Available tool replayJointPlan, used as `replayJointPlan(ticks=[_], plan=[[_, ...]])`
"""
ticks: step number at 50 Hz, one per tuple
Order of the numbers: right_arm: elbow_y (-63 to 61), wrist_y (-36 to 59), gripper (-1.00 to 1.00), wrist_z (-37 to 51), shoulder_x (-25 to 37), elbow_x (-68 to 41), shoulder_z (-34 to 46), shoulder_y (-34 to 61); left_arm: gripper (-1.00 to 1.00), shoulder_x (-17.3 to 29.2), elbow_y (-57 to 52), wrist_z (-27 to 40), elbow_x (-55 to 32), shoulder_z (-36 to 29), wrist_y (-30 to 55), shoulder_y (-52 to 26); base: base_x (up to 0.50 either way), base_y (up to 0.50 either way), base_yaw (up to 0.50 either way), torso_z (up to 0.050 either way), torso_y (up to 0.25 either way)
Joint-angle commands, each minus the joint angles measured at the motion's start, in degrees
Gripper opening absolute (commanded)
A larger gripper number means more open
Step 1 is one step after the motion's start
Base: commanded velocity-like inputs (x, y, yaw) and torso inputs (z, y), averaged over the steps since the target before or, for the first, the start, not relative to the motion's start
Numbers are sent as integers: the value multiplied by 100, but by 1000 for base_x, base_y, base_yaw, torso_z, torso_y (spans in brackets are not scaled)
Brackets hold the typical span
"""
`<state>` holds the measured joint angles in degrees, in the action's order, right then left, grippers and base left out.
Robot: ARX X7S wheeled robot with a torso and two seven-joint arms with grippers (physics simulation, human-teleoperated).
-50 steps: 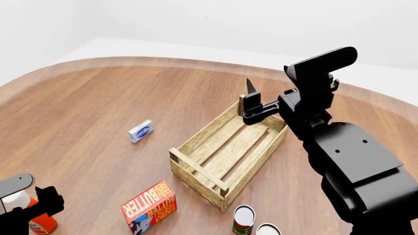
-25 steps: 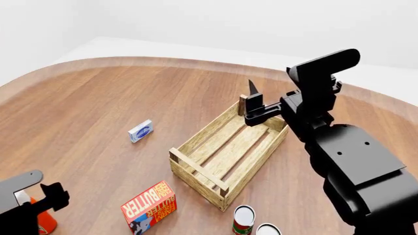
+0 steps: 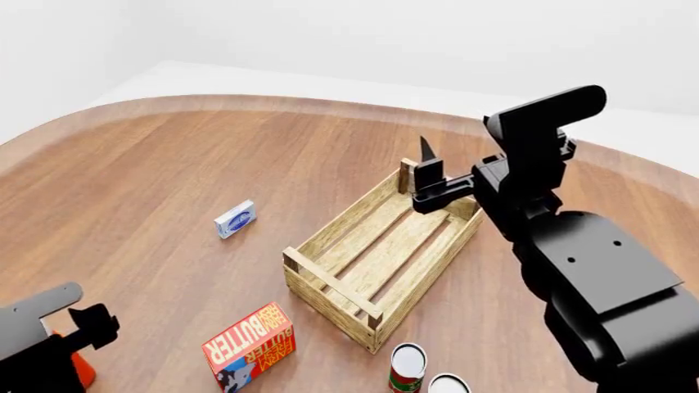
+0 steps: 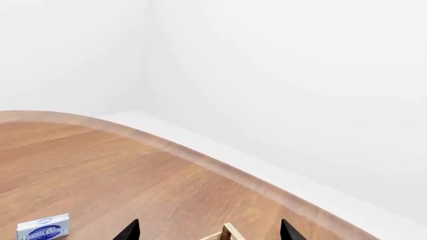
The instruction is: Pick up the ketchup, and put it in the wooden tray.
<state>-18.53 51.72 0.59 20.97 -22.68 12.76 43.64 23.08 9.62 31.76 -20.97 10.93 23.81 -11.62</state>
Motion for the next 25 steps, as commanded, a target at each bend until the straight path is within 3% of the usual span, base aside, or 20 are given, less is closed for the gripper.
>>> replayJointPlan(ticks=[1,13,25], plan=[[-59,46,100,56,15,-28,-18,-29,100,-95,838,37,247,-90,-446,-314,0,0,0,0,0],[-197,166,100,131,44,-76,-57,-28,100,-212,1819,-9,376,-133,-934,-697,0,0,0,0,0],[-289,215,100,199,68,-114,-111,-82,100,-356,3486,-26,630,-185,-1984,-1596,0,0,0,0,0]])
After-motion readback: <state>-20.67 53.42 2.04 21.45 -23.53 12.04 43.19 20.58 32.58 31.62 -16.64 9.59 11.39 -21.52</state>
